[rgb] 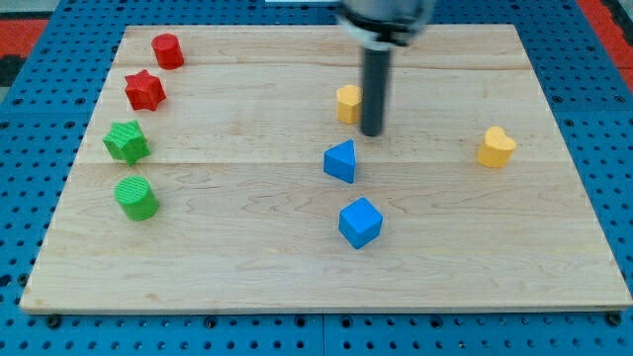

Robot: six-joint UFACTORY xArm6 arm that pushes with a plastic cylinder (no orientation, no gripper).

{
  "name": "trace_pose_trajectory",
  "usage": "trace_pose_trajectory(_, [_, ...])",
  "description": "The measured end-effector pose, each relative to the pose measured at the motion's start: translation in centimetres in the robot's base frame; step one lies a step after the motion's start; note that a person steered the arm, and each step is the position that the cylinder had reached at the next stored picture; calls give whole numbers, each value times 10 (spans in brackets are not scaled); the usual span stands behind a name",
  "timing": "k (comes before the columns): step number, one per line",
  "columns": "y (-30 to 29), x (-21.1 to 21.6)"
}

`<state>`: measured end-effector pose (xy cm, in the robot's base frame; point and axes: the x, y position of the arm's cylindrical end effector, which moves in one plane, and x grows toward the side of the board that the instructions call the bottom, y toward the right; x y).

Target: Push the yellow hexagon slightly right

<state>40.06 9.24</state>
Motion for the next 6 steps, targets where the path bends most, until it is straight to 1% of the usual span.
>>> trace_pose_trajectory(2, [-148,-17])
trace_pose_trajectory(3, [-117,-47])
trace_pose_trajectory(4, [-11,-21])
trace_pose_trajectory(5, [-43,-21])
trace_pose_trajectory(6, [-88,-41])
